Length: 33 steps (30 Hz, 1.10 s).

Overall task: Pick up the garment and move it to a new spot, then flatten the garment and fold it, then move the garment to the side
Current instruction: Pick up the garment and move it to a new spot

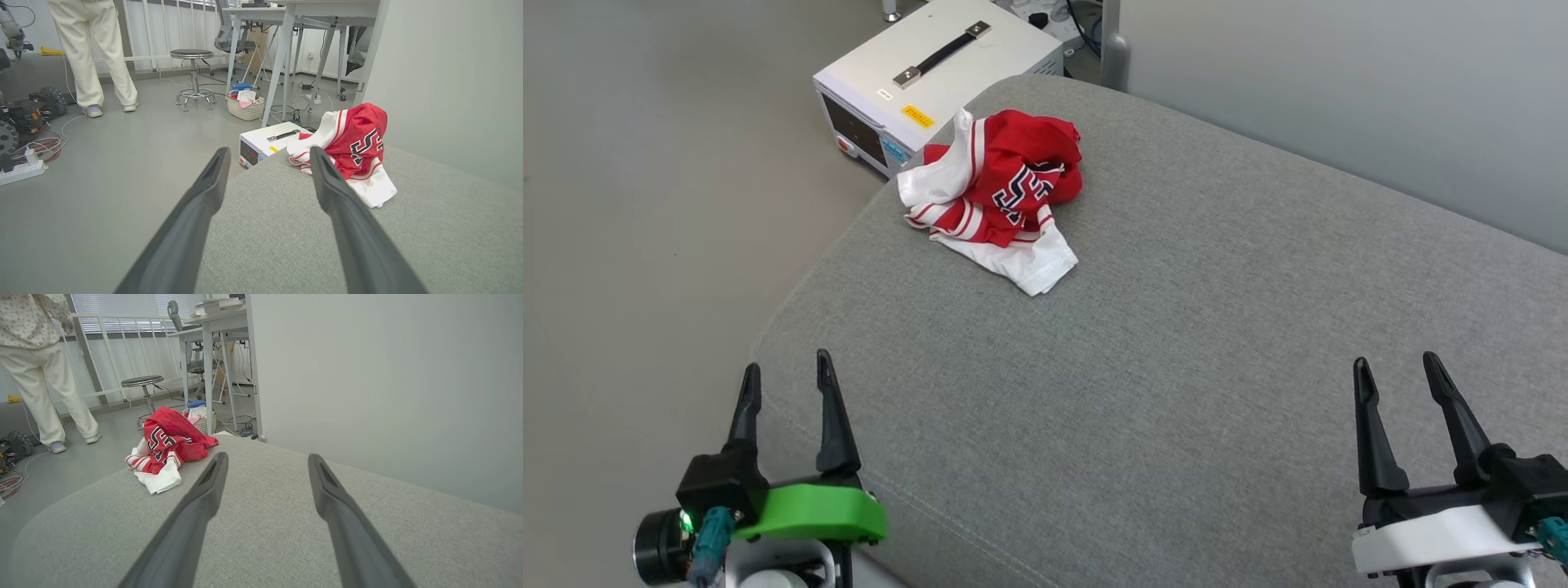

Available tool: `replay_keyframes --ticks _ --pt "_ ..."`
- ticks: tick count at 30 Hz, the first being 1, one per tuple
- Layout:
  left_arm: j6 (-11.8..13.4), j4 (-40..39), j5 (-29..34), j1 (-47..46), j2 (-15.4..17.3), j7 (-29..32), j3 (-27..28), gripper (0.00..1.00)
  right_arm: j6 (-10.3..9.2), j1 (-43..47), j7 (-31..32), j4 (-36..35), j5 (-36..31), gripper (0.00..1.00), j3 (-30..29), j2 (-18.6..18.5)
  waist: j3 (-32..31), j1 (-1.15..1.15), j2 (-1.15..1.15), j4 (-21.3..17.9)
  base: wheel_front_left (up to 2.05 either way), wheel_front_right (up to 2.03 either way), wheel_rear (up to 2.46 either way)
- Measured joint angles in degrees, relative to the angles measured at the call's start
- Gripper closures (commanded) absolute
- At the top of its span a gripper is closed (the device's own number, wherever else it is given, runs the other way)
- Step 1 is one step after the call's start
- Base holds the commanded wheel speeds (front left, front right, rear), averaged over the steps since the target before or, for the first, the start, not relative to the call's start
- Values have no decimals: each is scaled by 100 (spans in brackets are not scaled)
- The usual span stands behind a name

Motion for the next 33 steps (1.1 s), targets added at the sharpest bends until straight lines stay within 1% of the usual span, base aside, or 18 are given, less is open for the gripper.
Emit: replay_keyframes --ticks 2,5,7,10,13,16,20,22,23,26,27,29,31,33 --pt "-147 58 11 -160 1 -1 125 0 0 -41 0 -12 -67 0 16 1 38 0 0 -67 0 0 0" --pt "-465 227 110 -647 18 0 336 0 0 -130 0 -88 -180 0 14 3 142 0 0 -182 0 0 0" --pt "-698 333 245 -1114 105 -1 461 0 0 -239 0 -158 -254 0 -2 4 260 0 0 -263 0 0 0" --pt "-959 397 242 -1818 201 -1 678 0 0 -479 0 -293 -390 0 -32 5 470 0 0 -390 0 0 0" --pt "-1179 554 37 -2505 248 -1 1016 0 0 -717 0 -433 -501 0 -47 2 713 0 0 -537 0 0 0" --pt "-1357 846 -157 -3146 432 -1 1215 0 0 -885 0 -578 -527 0 -51 -44 984 0 0 -692 0 0 0" --pt "-1463 1312 -397 -4019 881 -1 1237 0 0 -1067 0 -827 -527 0 -67 -141 1379 1 0 -903 0 0 0" --pt "-1480 1639 -577 -4420 1178 2 1116 0 0 -1158 0 -936 -526 0 -69 -190 1589 1 0 -1011 0 0 0" --pt "-1486 1766 -703 -4565 1272 19 1048 0 0 -1188 0 -973 -527 0 -73 -209 1670 1 0 -1053 0 0 0" --pt "-1490 2000 -1262 -5005 1685 282 512 0 0 -1302 0 -1117 -527 0 -62 -272 1949 1 0 -1201 0 0 0" --pt "-1502 2038 -1470 -5147 1871 424 271 0 0 -1350 0 -1165 -527 0 -56 -291 2046 1 0 -1254 0 0 0" --pt "-1505 2138 -1912 -5349 2174 803 -112 0 0 -1423 0 -1244 -527 0 -52 -314 2206 1 0 -1345 0 0 0" --pt "-1505 2285 -2524 -5481 2462 1479 -503 0 0 -1512 0 -1317 -527 0 -15 -324 2368 1 0 -1449 0 0 0" --pt "-1505 2428 -3076 -5562 2666 2221 -806 0 0 -1581 0 -1372 -527 0 20 -343 2494 1 0 -1544 0 0 0"
